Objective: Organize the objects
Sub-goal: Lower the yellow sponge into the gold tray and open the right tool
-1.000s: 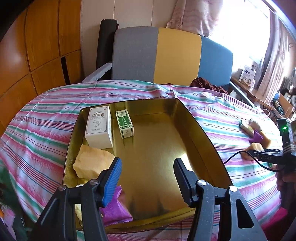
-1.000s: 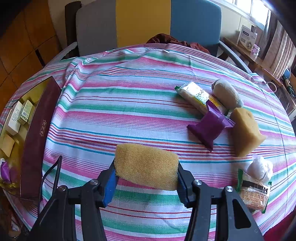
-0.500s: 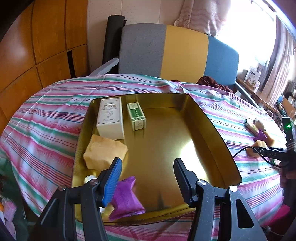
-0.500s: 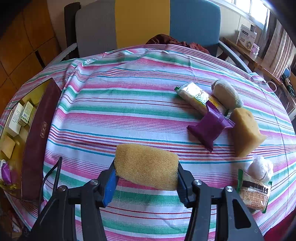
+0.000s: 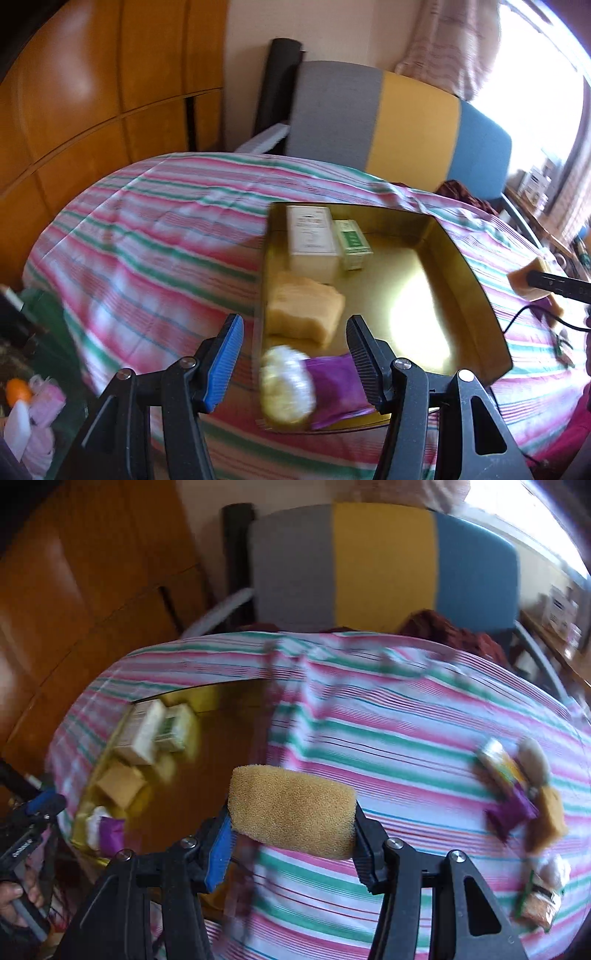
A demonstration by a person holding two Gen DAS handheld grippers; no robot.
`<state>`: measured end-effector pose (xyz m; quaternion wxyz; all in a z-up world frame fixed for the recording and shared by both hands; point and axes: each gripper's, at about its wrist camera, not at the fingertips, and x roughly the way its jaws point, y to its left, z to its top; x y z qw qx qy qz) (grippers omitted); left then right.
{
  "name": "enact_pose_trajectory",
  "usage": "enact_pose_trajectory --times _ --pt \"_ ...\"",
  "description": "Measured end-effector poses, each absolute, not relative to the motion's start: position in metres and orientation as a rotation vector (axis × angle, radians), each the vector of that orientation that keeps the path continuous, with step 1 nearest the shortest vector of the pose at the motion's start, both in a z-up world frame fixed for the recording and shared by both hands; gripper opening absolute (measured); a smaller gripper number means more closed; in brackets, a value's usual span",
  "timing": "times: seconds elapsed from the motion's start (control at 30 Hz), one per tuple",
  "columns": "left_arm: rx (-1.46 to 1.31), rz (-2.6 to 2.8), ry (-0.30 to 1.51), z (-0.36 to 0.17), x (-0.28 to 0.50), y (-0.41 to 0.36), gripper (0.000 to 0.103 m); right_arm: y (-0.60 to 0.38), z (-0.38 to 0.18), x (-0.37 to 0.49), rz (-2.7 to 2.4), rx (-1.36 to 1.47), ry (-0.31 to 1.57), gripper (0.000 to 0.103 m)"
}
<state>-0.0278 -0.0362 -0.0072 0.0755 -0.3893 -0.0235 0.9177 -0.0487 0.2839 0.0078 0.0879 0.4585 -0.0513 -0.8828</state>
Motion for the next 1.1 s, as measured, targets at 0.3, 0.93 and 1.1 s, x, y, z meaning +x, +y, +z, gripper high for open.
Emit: enact_pose_trajectory --times 0.3,0.93,1.1 --pt "-1.240 2.810 -0.180 -0.020 -0.027 -0.081 0.059 0.177 -0.032 -0.108 -2.388 1.477 -0.126 0.056" --pt "-1.307 2.742 -0.226 -0.041 -0.031 -0.080 0.060 0.144 -0.059 -0.151 -2.290 1.582 -0.249 0.069" --pt "-1.287 2.741 -0.214 -0.036 -0.028 -0.076 0.061 0.151 -0.039 -0.137 -2.323 1.542 -0.186 0.069"
